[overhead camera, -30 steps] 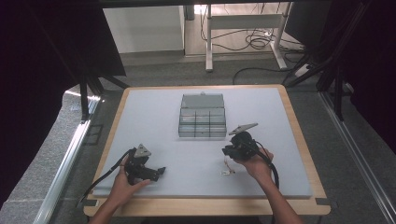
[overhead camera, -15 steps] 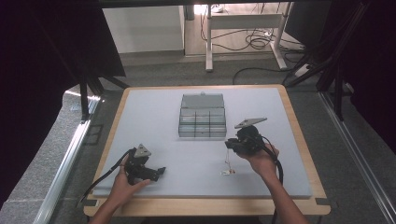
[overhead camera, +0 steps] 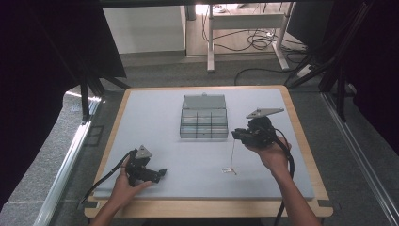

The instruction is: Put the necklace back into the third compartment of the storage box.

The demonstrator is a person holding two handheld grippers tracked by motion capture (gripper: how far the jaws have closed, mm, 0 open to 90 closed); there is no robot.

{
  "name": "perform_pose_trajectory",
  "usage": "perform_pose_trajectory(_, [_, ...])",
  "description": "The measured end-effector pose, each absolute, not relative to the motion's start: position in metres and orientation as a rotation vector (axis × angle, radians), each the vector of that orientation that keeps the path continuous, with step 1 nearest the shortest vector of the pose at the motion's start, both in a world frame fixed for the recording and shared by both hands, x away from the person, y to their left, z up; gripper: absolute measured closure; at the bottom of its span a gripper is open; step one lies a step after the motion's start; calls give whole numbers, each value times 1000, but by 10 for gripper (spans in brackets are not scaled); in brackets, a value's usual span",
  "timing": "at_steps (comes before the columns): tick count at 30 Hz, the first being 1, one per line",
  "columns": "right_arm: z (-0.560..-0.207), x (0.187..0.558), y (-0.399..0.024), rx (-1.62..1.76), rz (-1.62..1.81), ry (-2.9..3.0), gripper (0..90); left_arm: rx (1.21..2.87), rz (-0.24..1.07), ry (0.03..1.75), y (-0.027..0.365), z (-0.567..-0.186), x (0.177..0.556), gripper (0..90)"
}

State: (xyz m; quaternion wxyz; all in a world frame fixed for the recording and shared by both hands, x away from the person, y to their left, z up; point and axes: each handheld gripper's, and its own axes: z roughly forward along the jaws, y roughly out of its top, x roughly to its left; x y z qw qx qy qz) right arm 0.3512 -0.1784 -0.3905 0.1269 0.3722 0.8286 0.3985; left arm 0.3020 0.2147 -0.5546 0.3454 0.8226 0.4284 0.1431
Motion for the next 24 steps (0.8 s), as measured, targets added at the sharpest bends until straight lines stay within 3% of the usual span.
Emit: perform_pose_trajectory(24, [-335, 357, -181, 1068, 1283, 2307, 772, 2140, 370, 1110, 215, -554, 302, 0])
